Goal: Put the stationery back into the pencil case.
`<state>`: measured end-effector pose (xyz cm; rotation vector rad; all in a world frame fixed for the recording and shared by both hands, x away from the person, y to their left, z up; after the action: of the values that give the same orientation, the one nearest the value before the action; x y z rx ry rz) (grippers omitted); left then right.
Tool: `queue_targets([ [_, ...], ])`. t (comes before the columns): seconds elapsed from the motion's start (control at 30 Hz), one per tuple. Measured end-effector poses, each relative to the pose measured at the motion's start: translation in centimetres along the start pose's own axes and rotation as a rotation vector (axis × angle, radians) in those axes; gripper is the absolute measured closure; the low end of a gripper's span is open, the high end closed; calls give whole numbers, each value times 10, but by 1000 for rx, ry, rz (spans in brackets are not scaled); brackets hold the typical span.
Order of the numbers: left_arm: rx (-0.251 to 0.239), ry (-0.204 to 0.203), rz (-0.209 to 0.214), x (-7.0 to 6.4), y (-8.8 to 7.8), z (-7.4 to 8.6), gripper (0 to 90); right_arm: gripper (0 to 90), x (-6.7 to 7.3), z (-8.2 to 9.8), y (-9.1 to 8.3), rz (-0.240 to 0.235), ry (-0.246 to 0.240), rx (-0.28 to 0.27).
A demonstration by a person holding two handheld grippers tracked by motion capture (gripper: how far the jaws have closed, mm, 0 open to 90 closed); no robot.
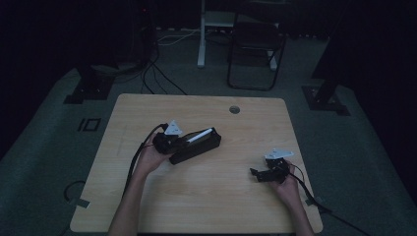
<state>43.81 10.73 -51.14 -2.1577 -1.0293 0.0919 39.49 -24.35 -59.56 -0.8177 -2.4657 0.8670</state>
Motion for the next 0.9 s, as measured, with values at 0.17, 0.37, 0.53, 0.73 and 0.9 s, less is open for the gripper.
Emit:
queue_targets([
  [0.17, -5, -11, -4, 2, 0, 1, 705, 126, 0, 0, 0, 0, 0, -1],
  [0.37, -14, -7, -29, 3, -3, 0, 642, 126, 0, 0, 0, -1, 0, -1],
  [0.53, -44, -23, -51, 6, -12, -4, 584, 126, 0, 0, 0, -1, 2, 0],
  [0.73, -70, -60, -64, 13, -27, -6, 559, 126, 0, 0, 0, -1, 3, 0],
  [0.9, -80, -78, -79, 17, -38, -2, 536, 126, 0, 0, 0, -1, 2, -1],
])
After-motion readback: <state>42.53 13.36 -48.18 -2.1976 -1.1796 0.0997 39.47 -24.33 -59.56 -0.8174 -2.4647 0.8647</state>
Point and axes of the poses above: each handheld gripper's, and its own axes: y roughly forward along the jaws, z roughly out of its underside, x roughly to its left, the point moved 6 cm from there along y, roughly forward along the jaws, and after that the axes turned 14 degrees about -z, right-handed, at the moved point
